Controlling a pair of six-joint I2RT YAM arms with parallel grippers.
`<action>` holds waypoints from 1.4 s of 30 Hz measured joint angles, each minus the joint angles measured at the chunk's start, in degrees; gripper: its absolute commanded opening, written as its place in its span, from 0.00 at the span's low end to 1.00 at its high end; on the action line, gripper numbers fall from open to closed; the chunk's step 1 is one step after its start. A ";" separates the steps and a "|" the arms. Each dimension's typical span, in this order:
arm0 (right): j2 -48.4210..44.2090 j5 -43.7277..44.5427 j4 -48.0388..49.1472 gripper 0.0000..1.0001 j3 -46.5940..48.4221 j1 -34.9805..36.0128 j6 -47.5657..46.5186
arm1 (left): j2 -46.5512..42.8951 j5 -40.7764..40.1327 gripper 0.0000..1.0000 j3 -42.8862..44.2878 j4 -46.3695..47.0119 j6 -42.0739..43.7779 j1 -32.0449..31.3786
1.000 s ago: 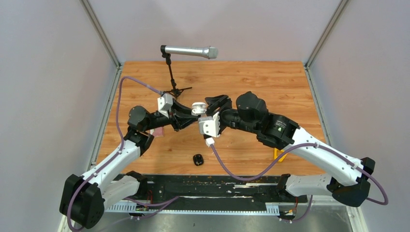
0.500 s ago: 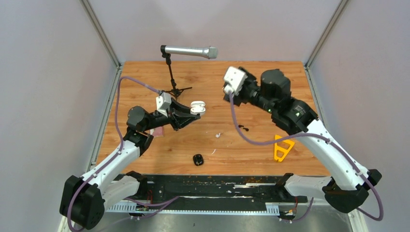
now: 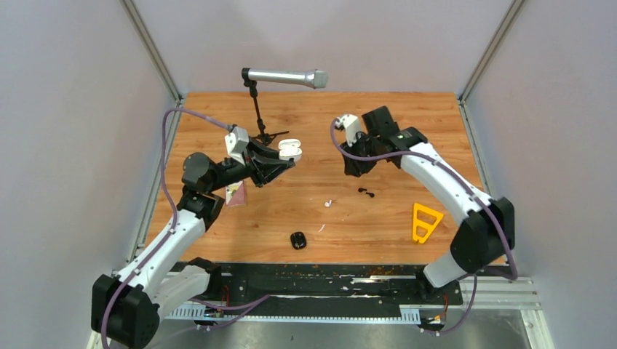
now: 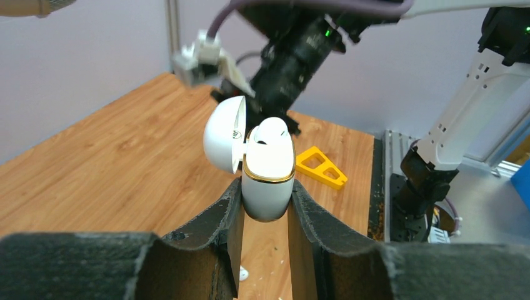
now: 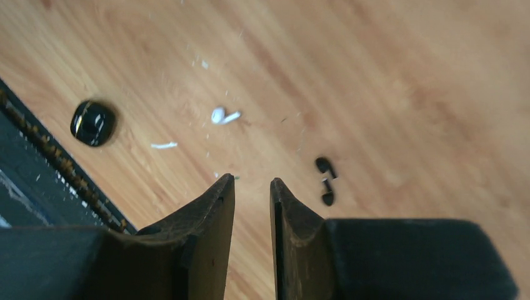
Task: Insert the wireless bluetooth earbuds into the charging case
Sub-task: Pick up the earbud from the center of the board.
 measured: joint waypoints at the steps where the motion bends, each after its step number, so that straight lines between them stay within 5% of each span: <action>1: 2.12 -0.81 -1.03 0.26 -1.16 0.04 0.48 | -0.57 -0.20 0.00 0.13 -1.27 0.44 0.28; 17: 25.07 -3.06 -5.40 0.29 6.93 4.52 -33.99 | -6.47 -1.57 0.00 0.31 -13.44 4.98 3.76; 42: 32.46 -0.70 -3.52 0.29 5.84 8.83 -40.59 | -6.80 -1.57 0.00 0.44 -14.53 5.55 4.76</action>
